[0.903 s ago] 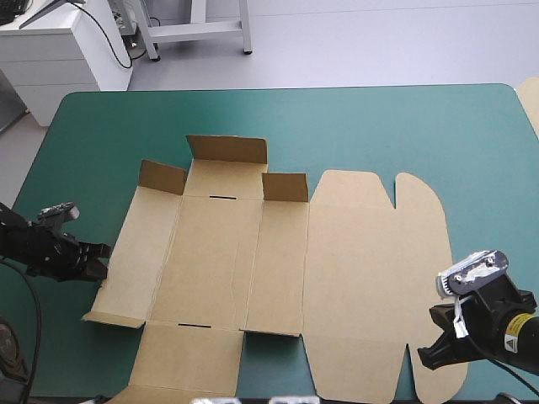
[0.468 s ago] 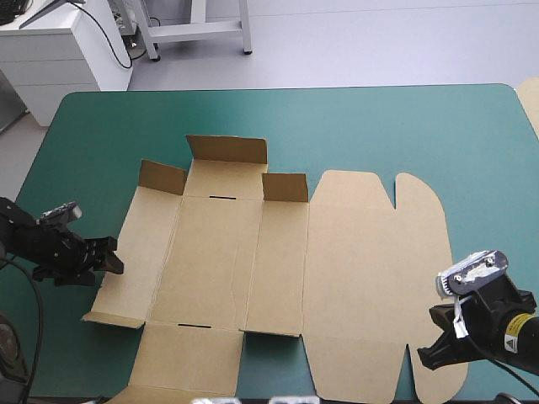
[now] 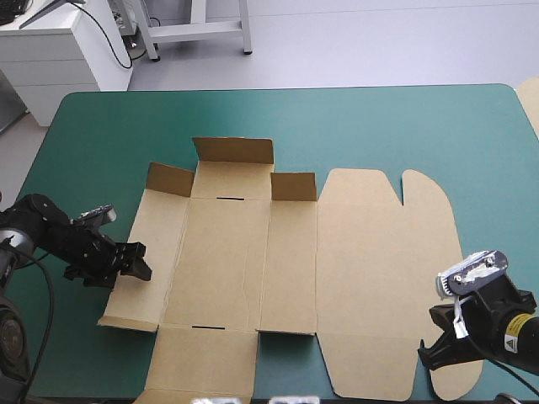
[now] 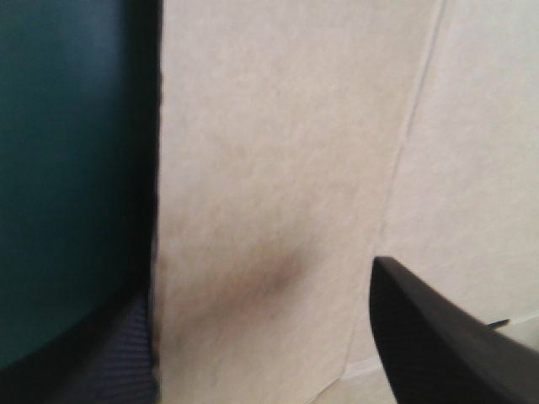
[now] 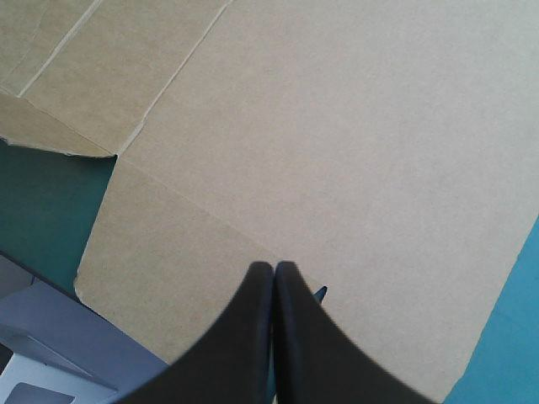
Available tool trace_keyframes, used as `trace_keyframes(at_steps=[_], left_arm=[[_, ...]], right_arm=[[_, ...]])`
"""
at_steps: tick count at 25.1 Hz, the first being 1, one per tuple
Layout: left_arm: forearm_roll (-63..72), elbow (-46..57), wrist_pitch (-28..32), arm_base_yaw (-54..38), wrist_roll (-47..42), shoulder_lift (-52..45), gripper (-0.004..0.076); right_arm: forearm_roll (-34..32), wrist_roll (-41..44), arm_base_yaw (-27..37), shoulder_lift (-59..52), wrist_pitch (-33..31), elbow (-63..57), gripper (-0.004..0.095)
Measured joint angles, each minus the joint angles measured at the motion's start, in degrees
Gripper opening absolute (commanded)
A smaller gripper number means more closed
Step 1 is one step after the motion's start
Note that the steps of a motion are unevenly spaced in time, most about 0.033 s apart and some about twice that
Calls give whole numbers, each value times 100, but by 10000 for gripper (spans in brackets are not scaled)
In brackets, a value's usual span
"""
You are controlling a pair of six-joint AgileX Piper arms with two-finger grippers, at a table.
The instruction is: Fold the box
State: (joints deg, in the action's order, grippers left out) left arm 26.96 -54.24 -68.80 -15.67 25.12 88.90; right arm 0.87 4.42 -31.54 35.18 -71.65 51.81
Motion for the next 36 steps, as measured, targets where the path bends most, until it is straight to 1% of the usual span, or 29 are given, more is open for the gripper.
trace_keyframes(at_steps=[7, 10, 17, 23, 28, 29, 31, 33, 34, 36], left_arm=[[892, 6, 0, 47, -23, -18, 432], [1039, 6, 0, 47, -147, -58, 427], [1003, 6, 0, 47, -259, -252, 405], [946, 41, 7, 99, -306, -335, 404], [396, 159, 11, 632, -623, -342, 396], [390, 159, 11, 662, -658, -342, 359], [380, 159, 11, 674, -708, -342, 247], [370, 159, 11, 674, -719, -348, 86], [370, 159, 11, 674, -734, -348, -8], [370, 159, 5, 674, -747, -348, -8]], right_arm=[[-4, 0, 0, 0, 0, 0, -21], [-4, 0, 0, 0, 0, 0, -21], [-4, -12, 0, 0, 0, 0, -21], [-4, -39, 0, 0, 0, 0, -21], [-4, -46, 0, 0, 0, 0, -21], [-4, -46, 0, 0, 0, 0, -21], [-4, -46, 0, 0, 0, 0, -21], [-4, -46, 0, 0, 0, 0, -21], [-4, -46, 0, 0, 0, 0, -21], [-4, -46, 0, 0, 0, 0, -21]])
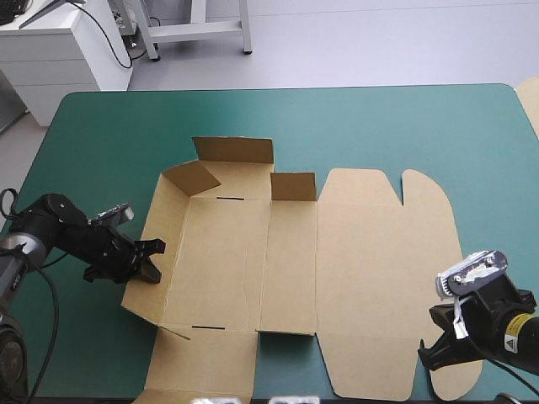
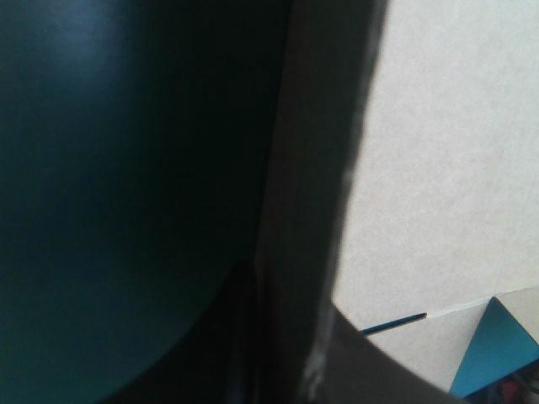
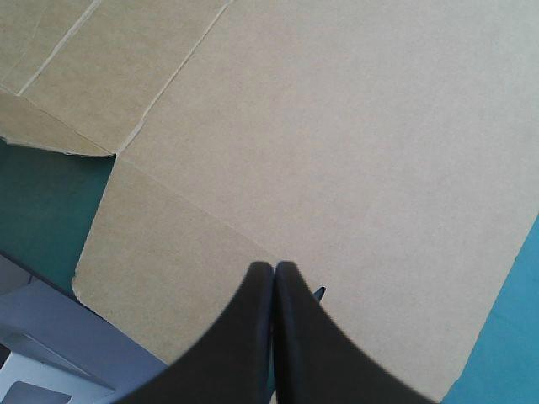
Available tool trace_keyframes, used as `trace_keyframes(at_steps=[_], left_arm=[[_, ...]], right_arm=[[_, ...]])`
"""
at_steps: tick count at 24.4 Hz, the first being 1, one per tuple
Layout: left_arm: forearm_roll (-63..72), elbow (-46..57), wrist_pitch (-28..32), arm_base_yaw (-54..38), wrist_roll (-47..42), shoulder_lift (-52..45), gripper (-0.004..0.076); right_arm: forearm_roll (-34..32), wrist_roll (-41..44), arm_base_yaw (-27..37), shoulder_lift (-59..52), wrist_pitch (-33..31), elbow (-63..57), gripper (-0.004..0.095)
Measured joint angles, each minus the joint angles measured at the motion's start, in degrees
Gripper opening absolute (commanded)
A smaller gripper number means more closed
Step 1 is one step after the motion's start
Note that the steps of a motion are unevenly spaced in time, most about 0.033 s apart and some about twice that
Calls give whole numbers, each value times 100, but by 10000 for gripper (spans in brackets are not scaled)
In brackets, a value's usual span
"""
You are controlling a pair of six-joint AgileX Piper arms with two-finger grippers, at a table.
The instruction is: Fold the box
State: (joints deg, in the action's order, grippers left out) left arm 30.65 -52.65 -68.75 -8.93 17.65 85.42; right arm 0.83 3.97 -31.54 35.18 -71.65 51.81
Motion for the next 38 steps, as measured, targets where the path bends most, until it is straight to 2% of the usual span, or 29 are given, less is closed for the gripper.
trace_keyframes(at_steps=[8, 15, 25, 28, 31, 34, 38], left_arm=[[-266, -101, -37, 30, 268, 0, -8], [-1588, -1338, -113, 425, 256, 0, -8], [-4072, -2737, -183, 2576, 454, 153, -8], [-5413, -3141, -154, 3661, 557, 485, -8], [-6489, -3215, 431, 4225, 557, 717, -8], [-7140, -3215, 1320, 4782, 511, 896, -8], [-7465, -3166, 1528, 5227, 338, 959, -8]], right_arm=[[0, 0, 0, 0, 0, 0, -21], [0, -5, 0, 0, 0, 0, -21], [5, 0, 0, 0, 0, 0, -21], [5, 20, 0, 0, 0, 0, -21], [5, 44, 0, 0, 0, 0, -21], [5, 140, 0, 0, 0, 0, -21], [5, 171, 0, 0, 0, 0, -21]])
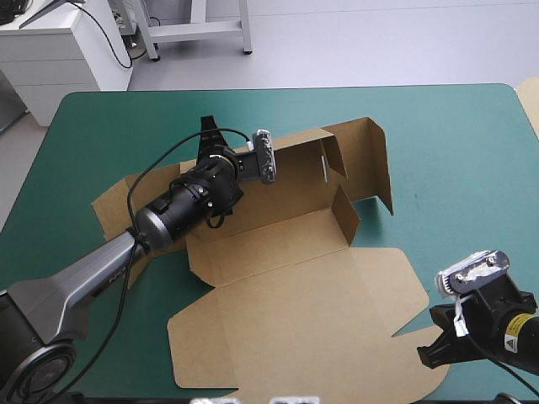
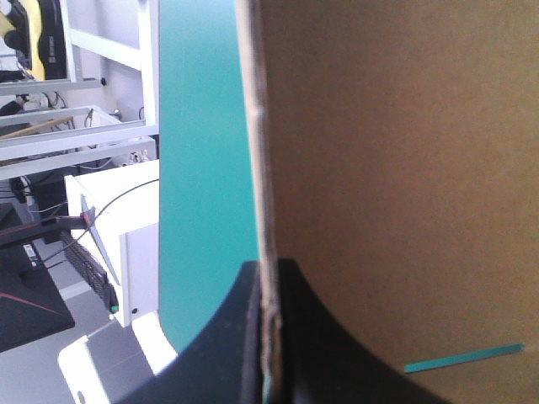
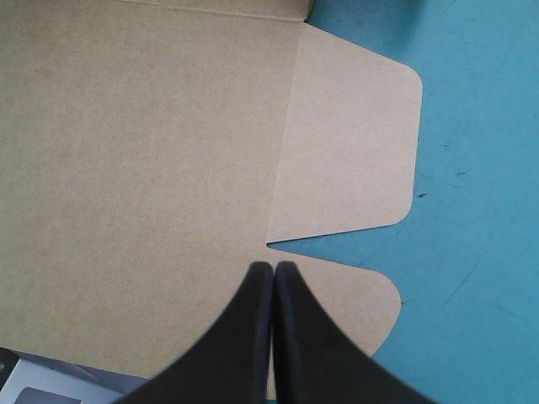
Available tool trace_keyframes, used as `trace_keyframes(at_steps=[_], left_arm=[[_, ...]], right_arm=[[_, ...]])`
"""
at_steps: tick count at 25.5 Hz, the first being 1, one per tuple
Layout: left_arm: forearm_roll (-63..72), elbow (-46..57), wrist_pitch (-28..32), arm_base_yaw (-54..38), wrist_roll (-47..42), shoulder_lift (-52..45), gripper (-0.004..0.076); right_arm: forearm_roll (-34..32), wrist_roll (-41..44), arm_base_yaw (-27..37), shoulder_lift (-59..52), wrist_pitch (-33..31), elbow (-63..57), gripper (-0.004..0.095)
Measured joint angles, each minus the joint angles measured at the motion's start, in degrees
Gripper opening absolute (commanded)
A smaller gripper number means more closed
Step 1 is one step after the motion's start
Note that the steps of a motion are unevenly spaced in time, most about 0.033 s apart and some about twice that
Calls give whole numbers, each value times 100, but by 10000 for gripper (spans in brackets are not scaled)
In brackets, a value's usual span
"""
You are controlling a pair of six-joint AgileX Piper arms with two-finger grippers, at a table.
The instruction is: Fold the box
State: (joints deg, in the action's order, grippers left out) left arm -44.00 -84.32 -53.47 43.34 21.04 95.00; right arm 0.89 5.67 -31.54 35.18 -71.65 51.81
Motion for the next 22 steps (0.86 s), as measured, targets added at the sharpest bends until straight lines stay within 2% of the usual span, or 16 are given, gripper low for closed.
trace_keyframes(at_steps=[5, 11, 15, 22], left_arm=[[-2126, 921, 156, 943, -1590, -85, -8], [-4144, 1859, 291, 1603, -3008, -141, -8], [-5068, 2387, 247, 1741, -3518, -180, -8], [-5342, 2624, 77, 1761, -3771, -188, -8]], right_arm=[[-8, 47, 0, 0, 0, 0, -21], [-266, 200, 0, 0, 0, 0, -21], [-914, 437, 0, 0, 0, 31, -21], [-1805, 565, 0, 574, 0, 713, -21]])
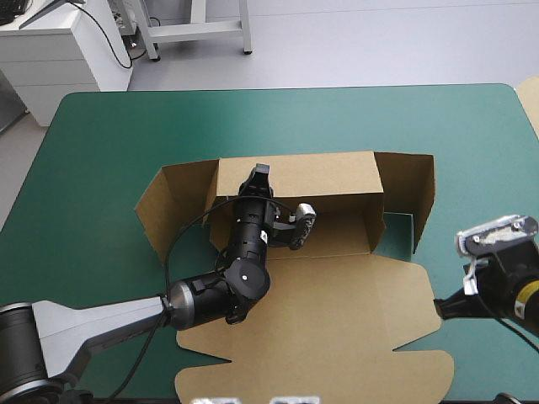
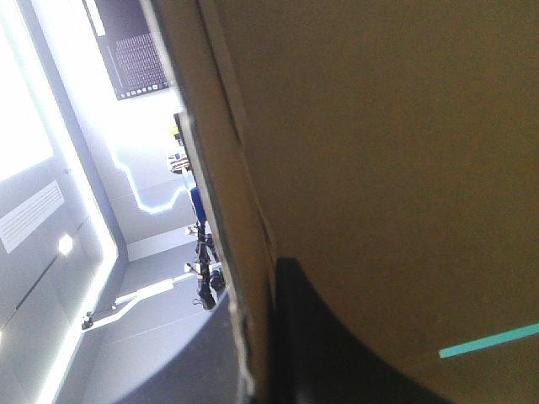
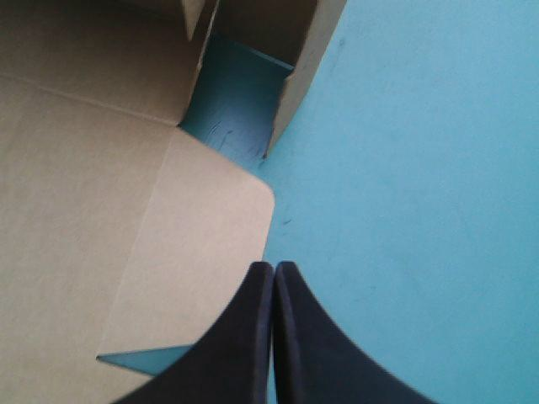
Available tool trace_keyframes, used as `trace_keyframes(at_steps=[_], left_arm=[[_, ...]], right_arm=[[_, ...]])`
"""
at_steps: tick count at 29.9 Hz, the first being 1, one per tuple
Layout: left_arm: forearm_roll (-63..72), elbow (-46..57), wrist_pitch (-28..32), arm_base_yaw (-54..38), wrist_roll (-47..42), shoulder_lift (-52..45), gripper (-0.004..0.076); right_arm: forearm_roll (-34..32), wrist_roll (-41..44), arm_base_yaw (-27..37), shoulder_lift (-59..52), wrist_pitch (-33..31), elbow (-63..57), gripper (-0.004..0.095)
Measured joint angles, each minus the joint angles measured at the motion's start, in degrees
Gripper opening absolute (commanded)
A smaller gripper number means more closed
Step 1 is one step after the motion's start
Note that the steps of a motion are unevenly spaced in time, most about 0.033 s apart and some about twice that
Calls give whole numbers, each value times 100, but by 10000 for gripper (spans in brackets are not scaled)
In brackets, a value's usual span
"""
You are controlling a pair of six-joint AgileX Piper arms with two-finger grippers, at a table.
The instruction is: Fold the box
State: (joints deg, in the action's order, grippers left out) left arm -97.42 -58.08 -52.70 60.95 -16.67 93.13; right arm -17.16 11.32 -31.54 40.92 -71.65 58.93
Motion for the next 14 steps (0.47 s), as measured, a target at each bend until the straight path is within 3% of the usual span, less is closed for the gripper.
trace_keyframes(at_steps=[9, 14], left_arm=[[-25, 11, -9, 0, -19, 0, -8], [-25, 11, -9, 0, -24, 0, -8]], right_arm=[[-264, -325, 9, 2205, 354, 1965, -21], [518, -1132, 539, 3520, 361, 3367, -21]])
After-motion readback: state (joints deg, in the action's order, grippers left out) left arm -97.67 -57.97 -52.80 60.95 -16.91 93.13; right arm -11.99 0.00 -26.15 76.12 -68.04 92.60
